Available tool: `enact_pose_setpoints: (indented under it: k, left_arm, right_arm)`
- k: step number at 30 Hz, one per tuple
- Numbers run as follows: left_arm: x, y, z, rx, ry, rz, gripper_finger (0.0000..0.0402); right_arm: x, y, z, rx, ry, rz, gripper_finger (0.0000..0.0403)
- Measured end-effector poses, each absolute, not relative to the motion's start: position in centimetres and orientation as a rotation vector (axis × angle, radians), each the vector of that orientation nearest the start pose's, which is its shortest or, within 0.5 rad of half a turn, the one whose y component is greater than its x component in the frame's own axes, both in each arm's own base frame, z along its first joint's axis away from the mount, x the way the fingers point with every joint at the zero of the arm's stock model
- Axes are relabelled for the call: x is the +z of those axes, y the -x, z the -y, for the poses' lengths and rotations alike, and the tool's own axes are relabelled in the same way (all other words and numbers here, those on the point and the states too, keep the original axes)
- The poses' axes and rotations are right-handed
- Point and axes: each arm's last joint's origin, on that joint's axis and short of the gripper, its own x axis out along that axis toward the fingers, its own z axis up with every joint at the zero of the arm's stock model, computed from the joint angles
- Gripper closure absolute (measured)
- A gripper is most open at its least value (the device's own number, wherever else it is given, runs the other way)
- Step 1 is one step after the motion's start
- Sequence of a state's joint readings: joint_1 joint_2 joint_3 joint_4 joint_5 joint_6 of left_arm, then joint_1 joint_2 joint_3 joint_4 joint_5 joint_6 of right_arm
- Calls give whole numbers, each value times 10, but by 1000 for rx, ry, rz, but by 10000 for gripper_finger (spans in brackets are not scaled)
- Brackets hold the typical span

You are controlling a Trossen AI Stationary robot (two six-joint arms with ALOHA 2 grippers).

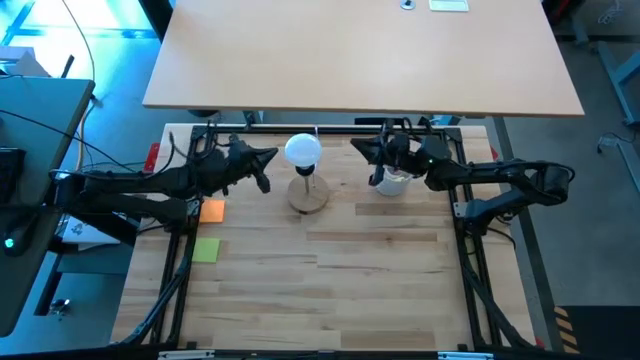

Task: Screw lightbulb
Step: Remove the lightbulb from the lamp

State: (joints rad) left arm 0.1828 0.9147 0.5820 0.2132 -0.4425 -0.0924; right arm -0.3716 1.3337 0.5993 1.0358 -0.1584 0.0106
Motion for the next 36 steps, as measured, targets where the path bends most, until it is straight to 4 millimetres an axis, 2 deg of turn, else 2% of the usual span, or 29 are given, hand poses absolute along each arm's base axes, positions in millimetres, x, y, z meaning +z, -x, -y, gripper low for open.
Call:
enact_pose_setpoints:
  k: [3, 7, 12, 17, 20, 25, 29, 36]
  left_arm:
    - [272, -193, -52, 606, 56, 5, 401]
    - [262, -191, -67, 657, 108, 85, 402]
    - [251, -200, -80, 615, 147, 65, 401]
    - [255, -205, -91, 607, 101, 159, 401]
    - [258, -205, -96, 585, 78, 219, 402]
    - [262, -202, -102, 585, 99, 268, 401]
    - [264, -204, -97, 462, 118, 291, 402]
    - [266, -208, -87, 359, 244, 326, 402]
  right_arm:
    - [263, -252, 97, -211, 81, 274, 403]
    - [261, -254, 92, -134, 131, 247, 403]
    - [259, -258, 82, -84, 191, 235, 403]
    - [262, -260, 75, -72, 232, 255, 403]
    - [267, -270, 73, -58, 225, 281, 403]
    - [267, -303, 72, -24, 211, 291, 403]
    - [264, -324, 78, -61, 181, 279, 403]
    - [260, -333, 85, -114, 143, 299, 403]
